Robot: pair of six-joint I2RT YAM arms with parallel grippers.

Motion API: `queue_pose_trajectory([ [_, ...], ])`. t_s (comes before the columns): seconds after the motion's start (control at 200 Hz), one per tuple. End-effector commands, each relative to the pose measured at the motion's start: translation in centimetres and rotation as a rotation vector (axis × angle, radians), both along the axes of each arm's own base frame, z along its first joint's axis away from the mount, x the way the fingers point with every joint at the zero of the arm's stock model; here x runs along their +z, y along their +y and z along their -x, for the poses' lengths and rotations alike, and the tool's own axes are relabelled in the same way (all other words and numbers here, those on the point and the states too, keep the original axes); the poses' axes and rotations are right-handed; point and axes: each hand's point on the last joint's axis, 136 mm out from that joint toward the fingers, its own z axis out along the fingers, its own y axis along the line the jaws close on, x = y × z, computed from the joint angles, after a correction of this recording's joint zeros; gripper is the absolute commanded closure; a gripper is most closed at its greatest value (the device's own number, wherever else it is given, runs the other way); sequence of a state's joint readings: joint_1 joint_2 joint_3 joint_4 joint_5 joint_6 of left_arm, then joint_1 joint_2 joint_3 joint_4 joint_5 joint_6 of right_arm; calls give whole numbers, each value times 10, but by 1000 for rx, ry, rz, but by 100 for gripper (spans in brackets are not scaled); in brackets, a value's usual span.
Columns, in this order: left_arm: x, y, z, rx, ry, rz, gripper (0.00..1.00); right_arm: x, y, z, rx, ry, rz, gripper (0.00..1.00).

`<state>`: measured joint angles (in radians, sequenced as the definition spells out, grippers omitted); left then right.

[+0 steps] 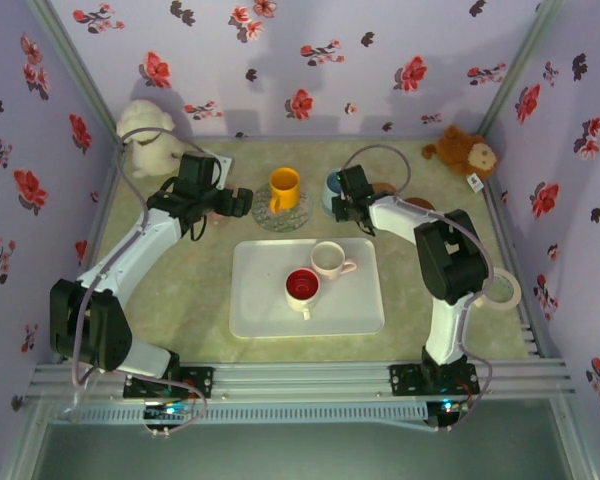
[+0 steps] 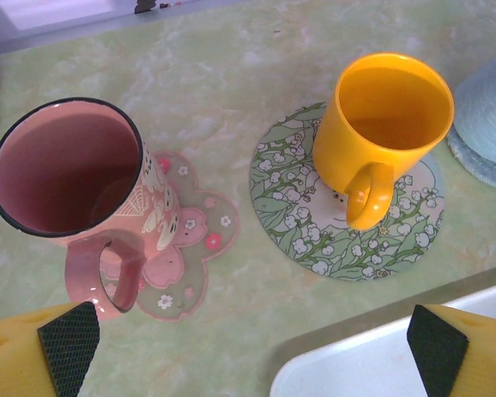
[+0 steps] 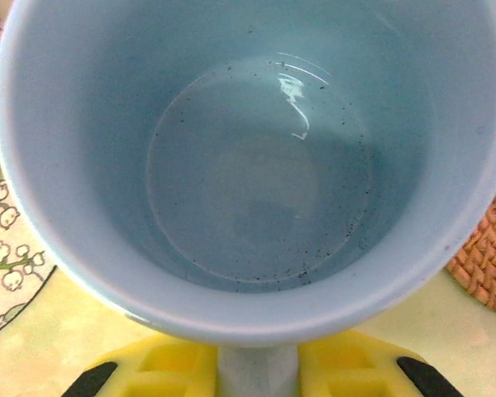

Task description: Place the cup by the coaster

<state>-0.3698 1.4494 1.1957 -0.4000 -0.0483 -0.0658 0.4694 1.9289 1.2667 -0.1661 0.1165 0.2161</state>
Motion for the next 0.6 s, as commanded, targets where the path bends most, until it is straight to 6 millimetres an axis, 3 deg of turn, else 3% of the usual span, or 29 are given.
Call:
queue_pose_trajectory([
  [0.0,4,1,-5,3,-13,11,1,-13,19,15,78,85,-4,100],
  [0.1,3,1,-4,3,-11,9,1,-17,17,14,72,92,25,99],
  [0.185,3,1,-4,3,-11,7,1,-16,11,14,54,88,50,86],
  [0.27,3,1,-4,1,-13,8,1,-13,6,14,42,76,66,58],
  [0.345,2,1,-4,1,-12,8,1,-9,7,13,45,73,64,50],
  [0.595,5,1,-4,2,-20,12,1,3,11,8,50,62,47,46],
])
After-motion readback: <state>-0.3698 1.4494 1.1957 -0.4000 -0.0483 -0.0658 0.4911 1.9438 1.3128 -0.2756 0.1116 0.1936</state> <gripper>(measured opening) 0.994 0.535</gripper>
